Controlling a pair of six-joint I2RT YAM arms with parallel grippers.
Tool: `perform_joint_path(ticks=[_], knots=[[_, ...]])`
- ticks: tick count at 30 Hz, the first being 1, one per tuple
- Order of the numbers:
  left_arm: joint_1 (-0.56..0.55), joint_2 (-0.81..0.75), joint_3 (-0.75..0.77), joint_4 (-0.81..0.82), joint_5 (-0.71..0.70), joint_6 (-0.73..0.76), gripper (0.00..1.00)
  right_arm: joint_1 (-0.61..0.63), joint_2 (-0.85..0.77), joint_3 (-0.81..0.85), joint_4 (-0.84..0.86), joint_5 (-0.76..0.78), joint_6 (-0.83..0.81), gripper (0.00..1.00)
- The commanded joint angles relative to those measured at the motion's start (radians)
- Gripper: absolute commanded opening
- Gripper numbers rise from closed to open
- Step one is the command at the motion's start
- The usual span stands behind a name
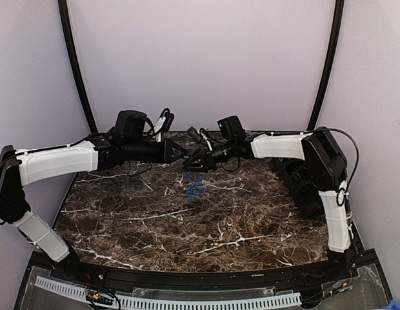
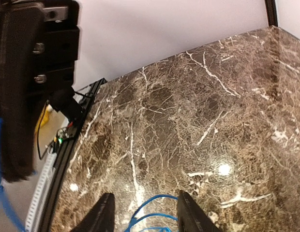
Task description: Untangle the cables
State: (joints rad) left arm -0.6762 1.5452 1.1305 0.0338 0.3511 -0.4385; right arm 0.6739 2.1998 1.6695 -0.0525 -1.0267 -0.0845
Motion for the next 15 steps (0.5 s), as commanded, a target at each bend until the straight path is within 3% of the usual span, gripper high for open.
perform_joint_path(ticks=[1, 2, 4, 12, 15], knots=[[0.005, -0.104, 0.066, 0.019, 0.006, -0.040, 0.00, 0.010, 0.047, -0.013, 0.162, -0.067, 0.138, 0.28], [0.004, -0.110, 0.076, 0.013, 0.005, -0.045, 0.00, 0.010, 0.058, -0.010, 0.168, -0.078, 0.150, 0.20], [0.004, -0.125, 0.154, -0.040, 0.005, -0.029, 0.00, 0.010, 0.071, -0.010, 0.174, -0.085, 0.160, 0.16], [0.004, -0.184, 0.458, -0.281, -0.101, 0.087, 0.00, 0.012, 0.096, -0.025, 0.113, 0.017, 0.139, 0.17], [0.003, -0.173, 0.591, -0.340, -0.141, 0.150, 0.00, 0.011, 0.122, 0.002, 0.044, 0.070, 0.117, 0.27]])
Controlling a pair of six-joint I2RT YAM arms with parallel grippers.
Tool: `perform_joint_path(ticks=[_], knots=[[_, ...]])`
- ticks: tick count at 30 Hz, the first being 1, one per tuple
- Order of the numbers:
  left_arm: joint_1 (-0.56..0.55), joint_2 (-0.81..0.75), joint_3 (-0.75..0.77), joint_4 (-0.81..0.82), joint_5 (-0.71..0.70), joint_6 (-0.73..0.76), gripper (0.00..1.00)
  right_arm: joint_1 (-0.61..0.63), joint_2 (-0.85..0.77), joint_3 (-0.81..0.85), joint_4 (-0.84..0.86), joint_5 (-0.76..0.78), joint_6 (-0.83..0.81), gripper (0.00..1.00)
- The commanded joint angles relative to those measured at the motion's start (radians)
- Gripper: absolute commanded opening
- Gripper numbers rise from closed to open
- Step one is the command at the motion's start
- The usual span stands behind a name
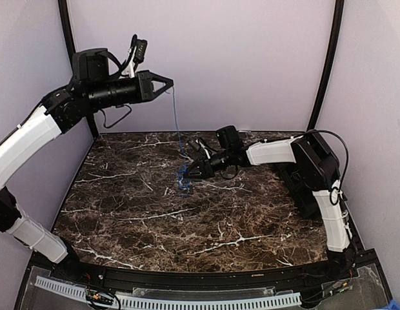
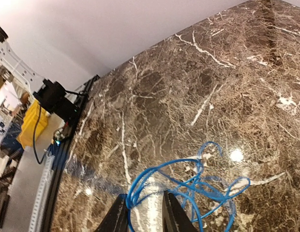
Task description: Untangle the cables
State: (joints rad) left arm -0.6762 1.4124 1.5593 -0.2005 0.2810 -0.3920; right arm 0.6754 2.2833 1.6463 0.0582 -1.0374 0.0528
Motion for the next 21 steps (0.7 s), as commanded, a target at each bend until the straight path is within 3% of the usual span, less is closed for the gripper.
perform_joint_path(ticks=[1, 7, 12, 16, 21], knots=[[0.003, -0.036, 0.231, -0.132, -0.090, 0.117, 0.00, 0.009, 0.041, 0.025, -0.086, 0.101, -0.025, 0.28], [0.003, -0.024, 0.418, -0.126, -0.179, 0.161, 0.00, 0.007, 0.045, 0.013, -0.122, 0.178, -0.048, 0.26], [0.003, -0.034, 0.441, -0.060, -0.177, 0.161, 0.00, -0.004, 0.041, 0.012, -0.146, 0.197, -0.048, 0.24], [0.003, -0.024, 0.423, -0.062, -0.162, 0.160, 0.00, -0.009, -0.025, -0.004, -0.211, 0.256, -0.176, 0.23], [0.003, -0.044, 0.399, -0.037, -0.176, 0.173, 0.00, -0.051, -0.082, -0.035, -0.240, 0.298, -0.232, 0.07]])
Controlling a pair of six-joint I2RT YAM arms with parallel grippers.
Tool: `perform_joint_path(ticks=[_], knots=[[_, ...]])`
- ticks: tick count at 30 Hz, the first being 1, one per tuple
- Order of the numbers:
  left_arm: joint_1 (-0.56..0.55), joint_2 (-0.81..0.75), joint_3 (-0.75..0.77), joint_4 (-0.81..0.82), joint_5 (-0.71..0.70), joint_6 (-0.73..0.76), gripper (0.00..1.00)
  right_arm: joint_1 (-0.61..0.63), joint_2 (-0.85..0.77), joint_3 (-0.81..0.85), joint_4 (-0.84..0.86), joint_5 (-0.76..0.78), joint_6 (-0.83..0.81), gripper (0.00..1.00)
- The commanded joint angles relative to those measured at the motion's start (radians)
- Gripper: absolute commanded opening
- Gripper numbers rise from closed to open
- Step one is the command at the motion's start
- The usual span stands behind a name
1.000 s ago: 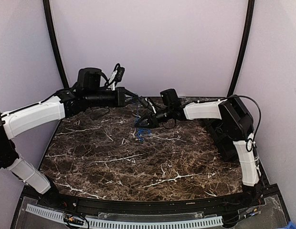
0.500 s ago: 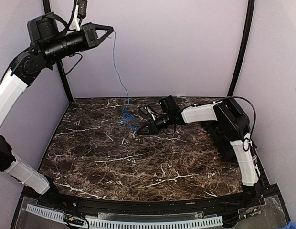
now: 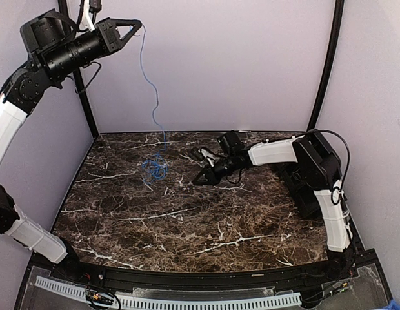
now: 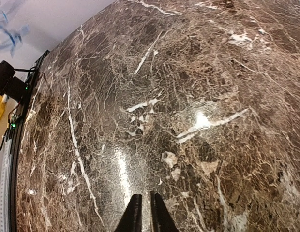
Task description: Untangle the cables
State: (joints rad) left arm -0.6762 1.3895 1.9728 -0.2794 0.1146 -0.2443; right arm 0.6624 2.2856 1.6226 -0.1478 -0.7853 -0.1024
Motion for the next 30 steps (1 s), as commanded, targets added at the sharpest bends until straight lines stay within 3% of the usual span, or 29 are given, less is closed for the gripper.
perform_joint_path(ticks=[1, 4, 6, 8, 10, 11, 17, 24, 27, 30], knots=[[0.003, -0.023, -0.014, 0.044, -0.018, 0.033, 0.00, -0.051, -0.086, -0.007, -0.046, 0.040, -0.079, 0.07], [0.003, -0.022, -0.016, 0.045, -0.020, 0.039, 0.00, -0.067, -0.152, -0.017, -0.060, -0.004, -0.125, 0.17], [0.004, -0.019, -0.028, 0.043, -0.014, 0.035, 0.00, -0.064, -0.228, -0.046, -0.045, -0.041, -0.181, 0.38], [0.003, -0.019, -0.056, 0.055, 0.004, 0.041, 0.00, -0.058, -0.303, -0.071, -0.009, -0.117, -0.189, 0.68], [0.003, -0.014, -0.088, 0.055, 0.026, 0.054, 0.00, -0.041, -0.345, -0.047, -0.010, -0.171, -0.171, 0.86], [0.004, -0.003, -0.089, 0.041, 0.039, 0.057, 0.00, -0.032, -0.349, -0.021, -0.016, -0.178, -0.155, 0.89], [0.004, 0.035, -0.128, 0.068, 0.162, 0.042, 0.00, 0.017, -0.248, 0.168, -0.031, -0.201, -0.079, 0.92], [0.003, 0.073, -0.130, 0.106, 0.251, 0.003, 0.00, 0.089, -0.096, 0.277, 0.032, -0.256, 0.030, 0.97], [0.004, 0.071, -0.125, 0.117, 0.258, -0.012, 0.00, 0.101, -0.056, 0.247, 0.103, -0.262, 0.096, 0.80], [0.002, 0.064, -0.102, 0.128, 0.258, -0.014, 0.00, 0.094, -0.026, 0.192, 0.193, -0.276, 0.182, 0.47]])
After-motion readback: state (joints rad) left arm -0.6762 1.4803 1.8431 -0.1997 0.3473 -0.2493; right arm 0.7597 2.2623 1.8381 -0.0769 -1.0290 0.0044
